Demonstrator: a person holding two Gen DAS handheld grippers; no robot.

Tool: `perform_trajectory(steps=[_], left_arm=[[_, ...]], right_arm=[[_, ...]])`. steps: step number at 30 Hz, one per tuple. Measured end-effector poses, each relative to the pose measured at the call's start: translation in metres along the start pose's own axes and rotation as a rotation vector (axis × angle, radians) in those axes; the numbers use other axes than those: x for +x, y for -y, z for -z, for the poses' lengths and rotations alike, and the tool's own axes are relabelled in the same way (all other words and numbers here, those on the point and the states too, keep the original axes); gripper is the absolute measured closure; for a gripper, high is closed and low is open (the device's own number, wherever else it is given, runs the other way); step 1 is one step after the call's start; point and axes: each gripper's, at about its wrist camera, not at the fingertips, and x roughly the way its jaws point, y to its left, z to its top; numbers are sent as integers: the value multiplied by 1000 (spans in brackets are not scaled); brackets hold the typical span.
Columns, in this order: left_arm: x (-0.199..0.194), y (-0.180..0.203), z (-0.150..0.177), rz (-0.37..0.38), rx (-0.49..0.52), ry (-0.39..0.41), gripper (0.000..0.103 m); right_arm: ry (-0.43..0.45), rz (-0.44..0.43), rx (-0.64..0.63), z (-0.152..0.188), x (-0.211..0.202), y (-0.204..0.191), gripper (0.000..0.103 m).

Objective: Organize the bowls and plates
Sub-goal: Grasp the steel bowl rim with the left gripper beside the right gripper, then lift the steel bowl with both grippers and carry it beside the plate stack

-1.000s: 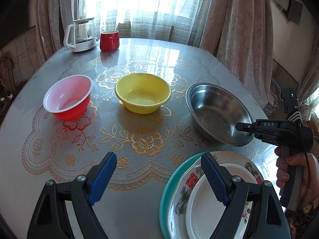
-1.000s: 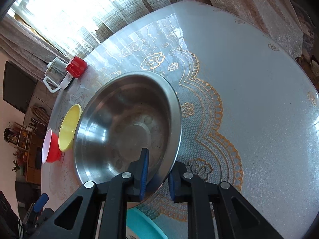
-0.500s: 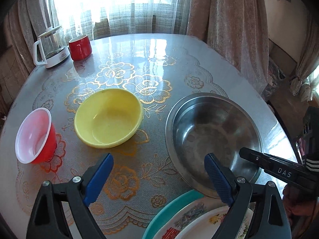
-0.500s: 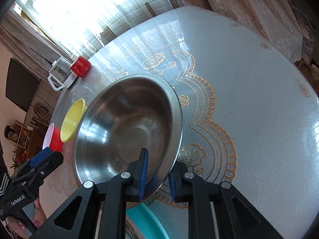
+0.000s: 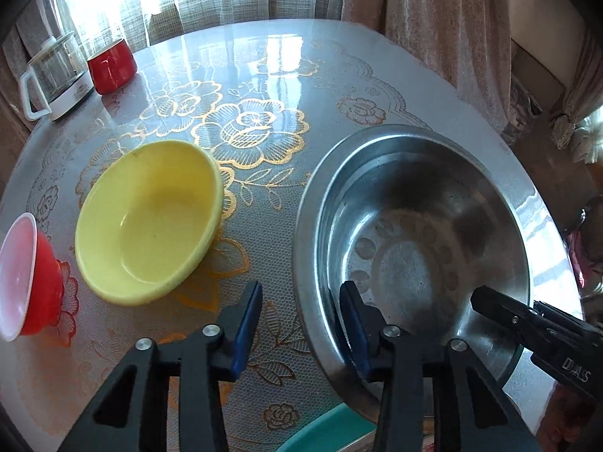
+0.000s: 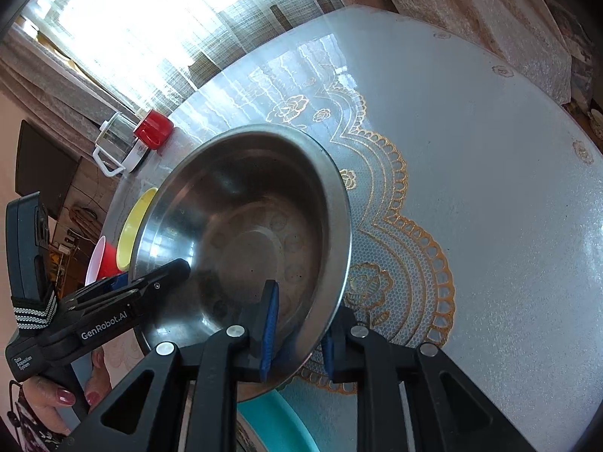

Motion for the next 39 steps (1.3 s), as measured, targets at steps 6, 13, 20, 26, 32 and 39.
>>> perform_trajectory(steps=[6, 13, 20, 26, 32, 39], left_arm=[[-5, 13, 9, -32, 71, 48, 82], [-18, 20, 12, -72, 110, 113, 82], [-38, 12, 18, -63, 97, 177, 82], [-58, 5, 25, -61, 73, 229, 82], [-76, -4, 35, -40, 46, 270, 82], [-102, -17, 55, -32, 13, 320, 82]], right_arm=[[18, 13, -5, 0, 0, -3, 83], [46, 17, 1, 4, -3, -6, 84], [85, 20, -26, 9, -19, -17, 84], [117, 18, -51, 15, -37, -28, 84], [138, 9, -67, 17, -49, -38, 84], [147, -10, -85, 27, -58, -57, 84]])
